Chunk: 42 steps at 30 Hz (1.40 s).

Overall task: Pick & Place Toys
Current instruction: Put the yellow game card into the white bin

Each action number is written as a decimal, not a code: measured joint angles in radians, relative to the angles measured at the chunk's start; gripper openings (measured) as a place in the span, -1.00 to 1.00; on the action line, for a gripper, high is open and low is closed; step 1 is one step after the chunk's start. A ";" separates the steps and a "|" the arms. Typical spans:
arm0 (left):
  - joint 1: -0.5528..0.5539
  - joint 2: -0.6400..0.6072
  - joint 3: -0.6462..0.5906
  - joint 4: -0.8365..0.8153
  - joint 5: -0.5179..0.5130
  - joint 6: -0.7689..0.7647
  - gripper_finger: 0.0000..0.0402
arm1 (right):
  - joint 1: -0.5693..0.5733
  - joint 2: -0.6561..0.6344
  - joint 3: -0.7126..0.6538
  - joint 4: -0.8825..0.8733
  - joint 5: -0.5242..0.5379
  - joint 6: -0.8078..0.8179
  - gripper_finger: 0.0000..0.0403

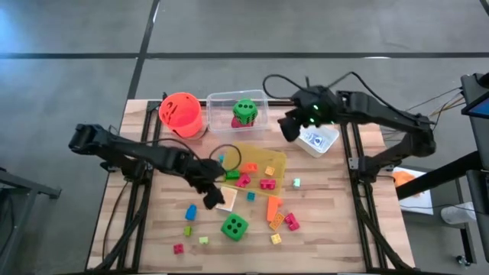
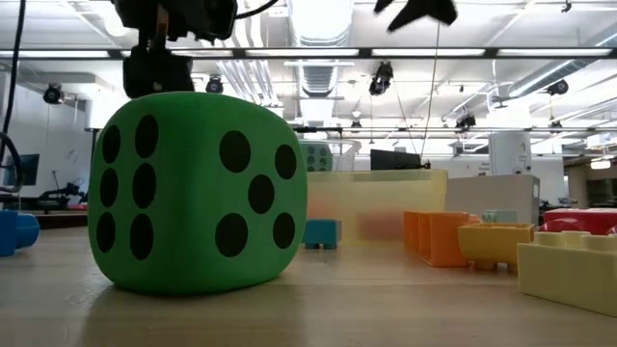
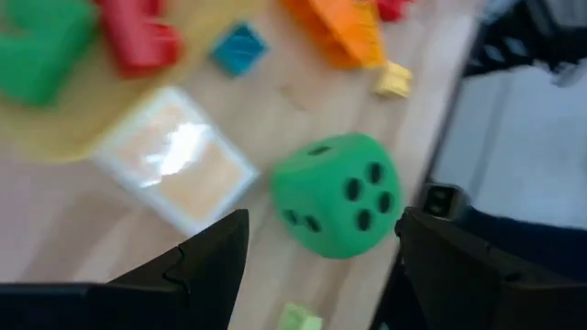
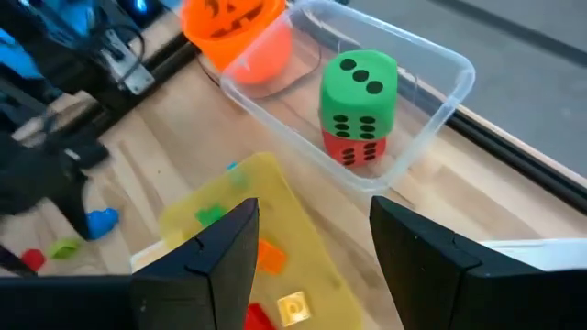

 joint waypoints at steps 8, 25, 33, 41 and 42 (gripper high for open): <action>-0.021 -0.002 -0.174 0.274 0.066 -0.156 0.38 | 0.191 -0.083 -0.015 -0.043 0.122 0.137 0.00; -0.020 0.002 -0.182 0.323 -0.130 -0.420 0.38 | 0.376 -0.119 -0.086 -0.150 0.185 0.222 0.00; -0.020 0.012 -0.187 0.288 -0.102 -0.492 0.38 | 0.471 -0.120 -0.156 -0.150 0.182 0.246 0.00; -0.030 0.030 -0.189 0.294 -0.250 -0.635 0.38 | 0.493 -0.152 -0.210 -0.145 0.182 0.291 0.00; -0.033 0.030 -0.189 0.307 -0.256 -0.639 0.38 | 0.496 -0.158 -0.215 -0.147 0.182 0.297 0.00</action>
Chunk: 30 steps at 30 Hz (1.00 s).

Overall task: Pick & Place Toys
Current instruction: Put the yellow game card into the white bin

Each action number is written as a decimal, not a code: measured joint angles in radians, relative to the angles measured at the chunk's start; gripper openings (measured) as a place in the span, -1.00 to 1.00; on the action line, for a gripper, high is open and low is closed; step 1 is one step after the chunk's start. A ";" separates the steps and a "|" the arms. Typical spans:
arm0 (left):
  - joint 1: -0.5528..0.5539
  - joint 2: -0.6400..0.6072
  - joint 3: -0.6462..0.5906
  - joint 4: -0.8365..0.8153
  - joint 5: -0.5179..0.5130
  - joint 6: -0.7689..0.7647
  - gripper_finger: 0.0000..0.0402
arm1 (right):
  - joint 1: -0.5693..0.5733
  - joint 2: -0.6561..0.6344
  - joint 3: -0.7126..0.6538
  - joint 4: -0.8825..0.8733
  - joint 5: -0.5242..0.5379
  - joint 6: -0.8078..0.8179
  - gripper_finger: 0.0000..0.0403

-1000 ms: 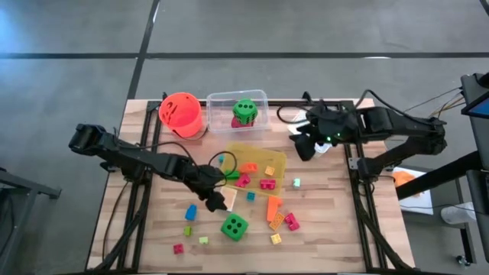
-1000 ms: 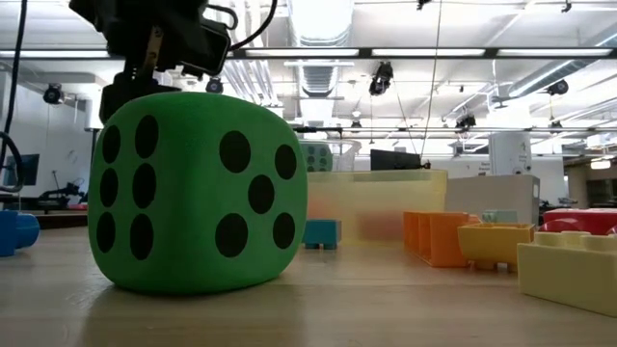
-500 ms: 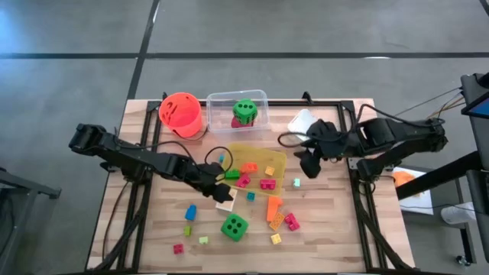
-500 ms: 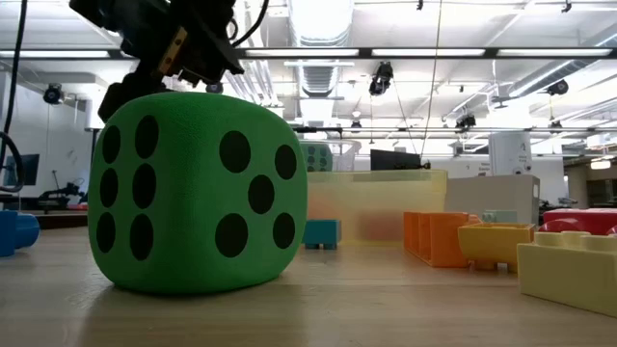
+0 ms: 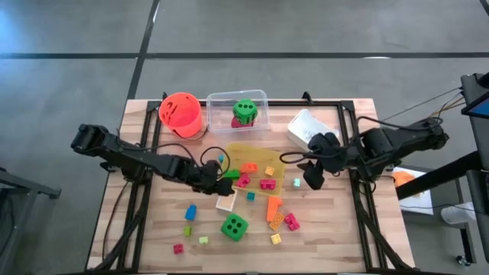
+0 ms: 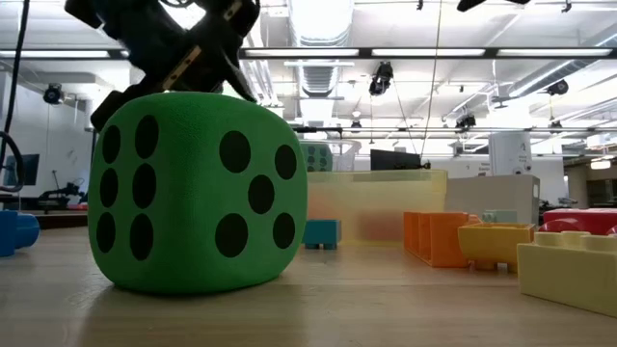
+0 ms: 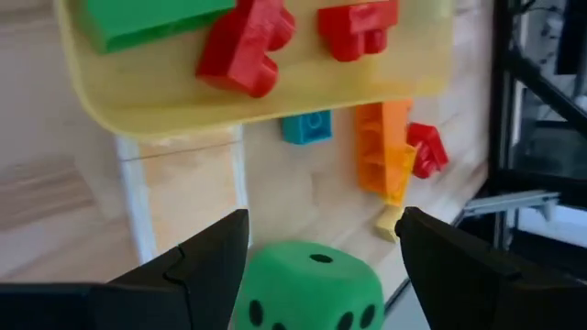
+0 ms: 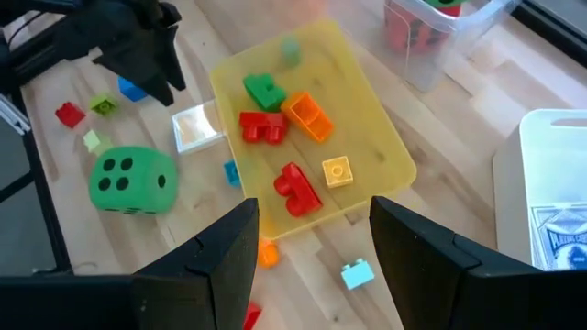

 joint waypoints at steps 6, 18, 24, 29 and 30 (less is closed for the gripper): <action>-0.023 0.018 0.075 -0.056 -0.004 0.046 0.38 | 0.005 -0.037 -0.008 0.003 0.002 0.015 0.00; -0.027 0.244 0.302 -0.311 0.002 0.060 0.38 | 0.004 -0.056 -0.009 0.006 0.027 0.016 0.00; -0.026 0.265 0.310 -0.273 0.014 0.054 0.38 | 0.004 -0.056 -0.009 0.005 0.026 0.016 0.00; -0.024 0.262 0.284 -0.280 0.058 0.018 0.39 | 0.004 -0.056 -0.009 0.005 0.026 0.012 0.00; -0.025 0.262 0.283 -0.281 0.064 0.018 0.42 | 0.004 -0.056 -0.009 0.005 0.026 0.009 0.00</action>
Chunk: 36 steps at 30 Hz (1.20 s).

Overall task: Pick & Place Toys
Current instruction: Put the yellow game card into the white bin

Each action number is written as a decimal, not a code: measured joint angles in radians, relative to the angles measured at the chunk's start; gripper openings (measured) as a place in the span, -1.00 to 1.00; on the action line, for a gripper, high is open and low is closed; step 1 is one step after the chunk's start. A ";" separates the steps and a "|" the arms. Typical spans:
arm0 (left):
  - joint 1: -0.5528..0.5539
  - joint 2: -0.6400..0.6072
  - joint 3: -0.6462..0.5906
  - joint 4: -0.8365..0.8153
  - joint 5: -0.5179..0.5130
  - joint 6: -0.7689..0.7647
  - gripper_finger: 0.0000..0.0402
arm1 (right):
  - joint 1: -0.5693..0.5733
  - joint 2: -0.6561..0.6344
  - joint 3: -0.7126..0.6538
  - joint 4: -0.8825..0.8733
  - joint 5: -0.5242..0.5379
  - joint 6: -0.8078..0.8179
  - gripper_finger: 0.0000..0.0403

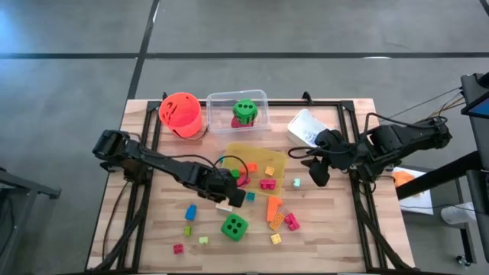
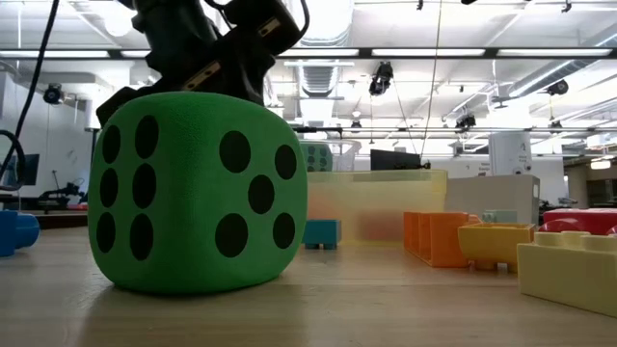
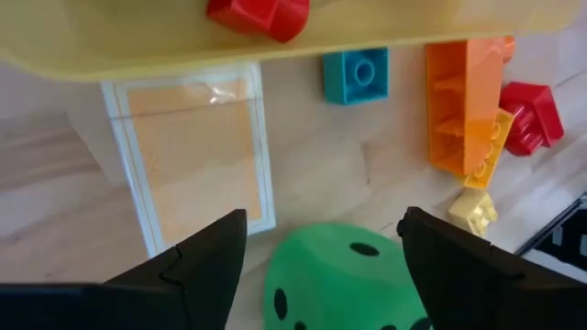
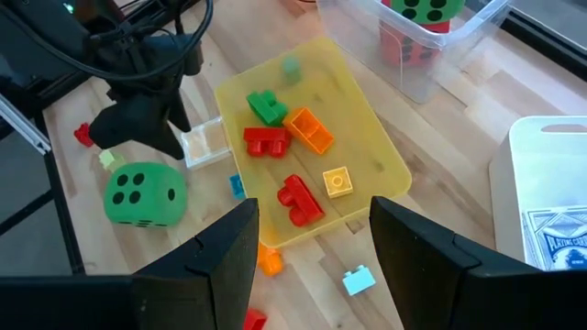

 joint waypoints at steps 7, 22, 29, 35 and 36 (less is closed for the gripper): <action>-0.002 0.000 -0.001 -0.011 0.004 0.001 0.93 | 0.000 0.000 0.000 0.000 -0.002 -0.005 0.00; -0.023 -0.001 -0.002 -0.130 -0.021 -0.056 0.62 | 0.000 0.000 0.000 0.000 -0.008 -0.005 0.00; -0.023 0.011 -0.002 -0.138 -0.083 -0.101 0.62 | 0.000 0.000 0.000 0.000 -0.009 -0.005 0.00; -0.023 0.042 -0.007 -0.153 -0.084 -0.100 0.62 | 0.000 0.000 0.000 0.000 -0.009 -0.005 0.00; -0.023 0.054 -0.008 -0.154 -0.083 -0.097 0.62 | 0.000 0.000 0.000 -0.001 -0.009 -0.005 0.00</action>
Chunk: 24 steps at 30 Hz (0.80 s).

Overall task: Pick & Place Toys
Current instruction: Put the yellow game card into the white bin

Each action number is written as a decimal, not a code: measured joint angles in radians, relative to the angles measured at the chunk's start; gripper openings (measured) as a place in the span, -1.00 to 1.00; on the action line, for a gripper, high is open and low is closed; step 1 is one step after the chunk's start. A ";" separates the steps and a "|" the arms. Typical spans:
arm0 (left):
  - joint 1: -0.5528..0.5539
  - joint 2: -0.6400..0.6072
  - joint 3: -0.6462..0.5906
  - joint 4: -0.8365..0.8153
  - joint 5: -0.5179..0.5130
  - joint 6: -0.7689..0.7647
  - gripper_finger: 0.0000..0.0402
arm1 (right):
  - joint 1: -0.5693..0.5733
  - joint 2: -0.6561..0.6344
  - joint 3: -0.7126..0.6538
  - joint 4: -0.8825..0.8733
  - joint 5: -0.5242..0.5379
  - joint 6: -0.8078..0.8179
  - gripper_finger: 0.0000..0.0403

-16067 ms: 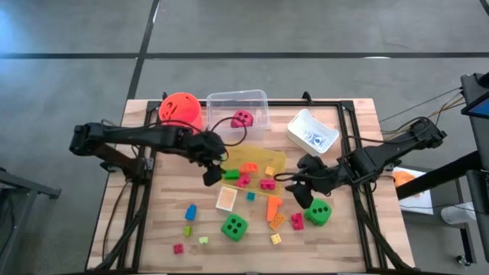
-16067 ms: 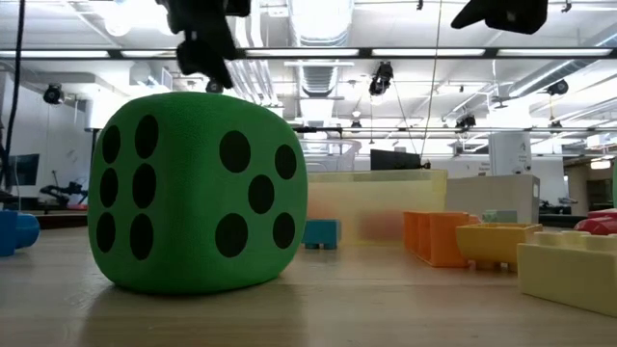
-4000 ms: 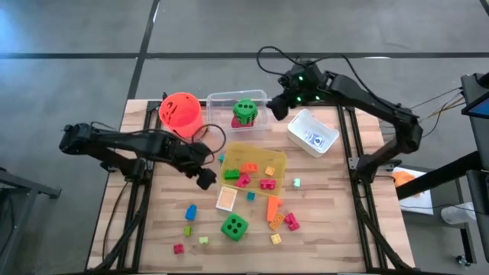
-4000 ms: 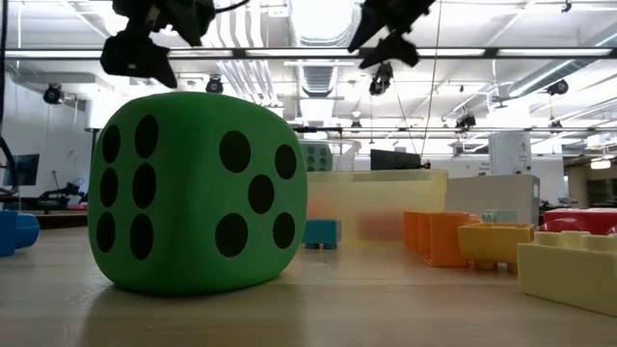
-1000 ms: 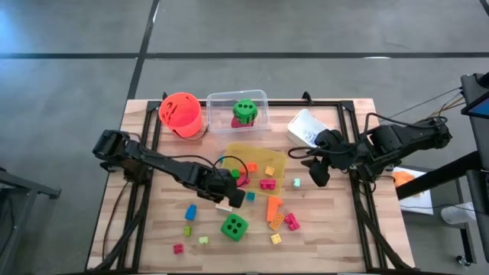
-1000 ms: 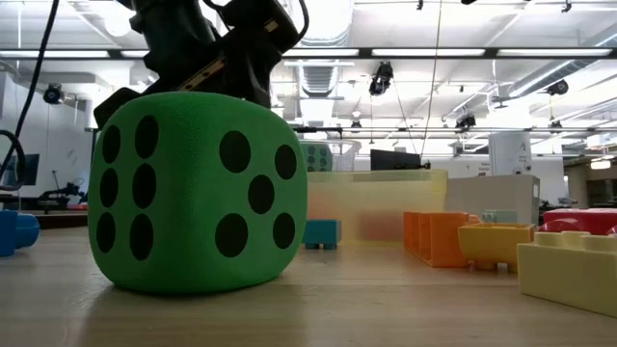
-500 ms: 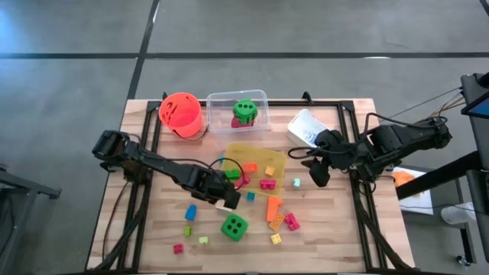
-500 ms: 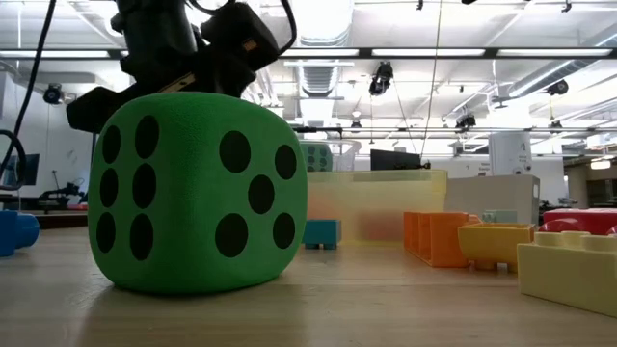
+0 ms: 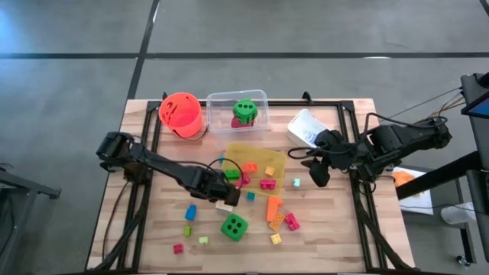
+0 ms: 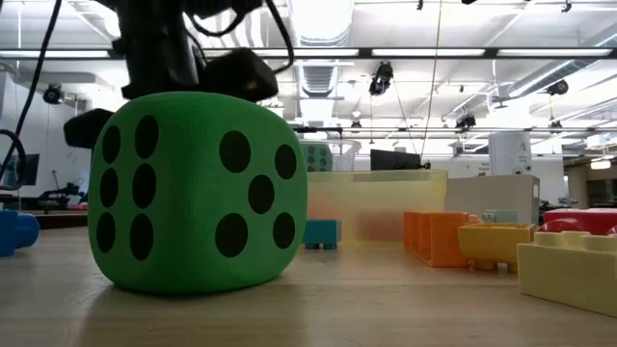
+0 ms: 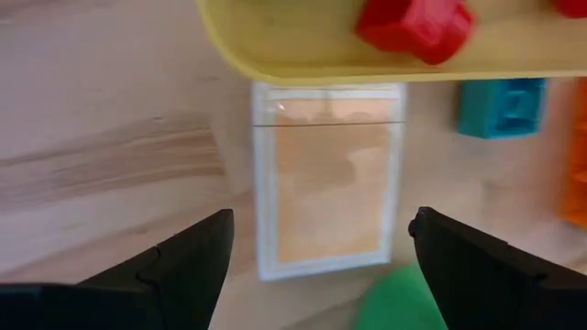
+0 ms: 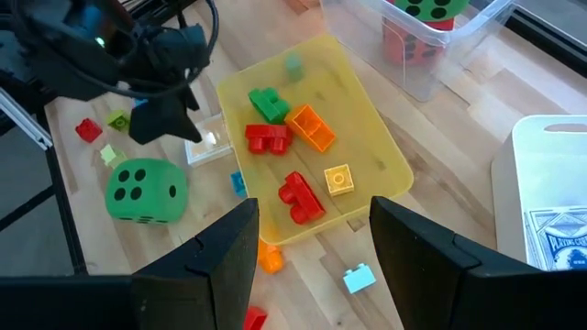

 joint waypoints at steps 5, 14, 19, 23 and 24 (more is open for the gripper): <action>-0.001 0.044 0.001 0.056 0.009 0.015 0.62 | 0.000 0.000 0.000 0.000 -0.005 0.000 0.00; -0.001 0.057 0.001 0.064 -0.024 0.031 0.62 | 0.000 0.000 0.000 0.000 -0.018 0.000 0.00; -0.002 0.057 0.002 0.089 -0.037 0.081 0.62 | 0.000 0.000 0.000 0.000 -0.019 -0.005 0.00; -0.002 0.057 0.002 0.090 -0.042 0.083 0.62 | 0.000 0.000 0.000 0.000 -0.019 -0.014 0.00; -0.002 0.057 0.002 0.090 -0.045 0.075 0.62 | 0.000 0.000 0.000 0.000 -0.019 -0.015 0.00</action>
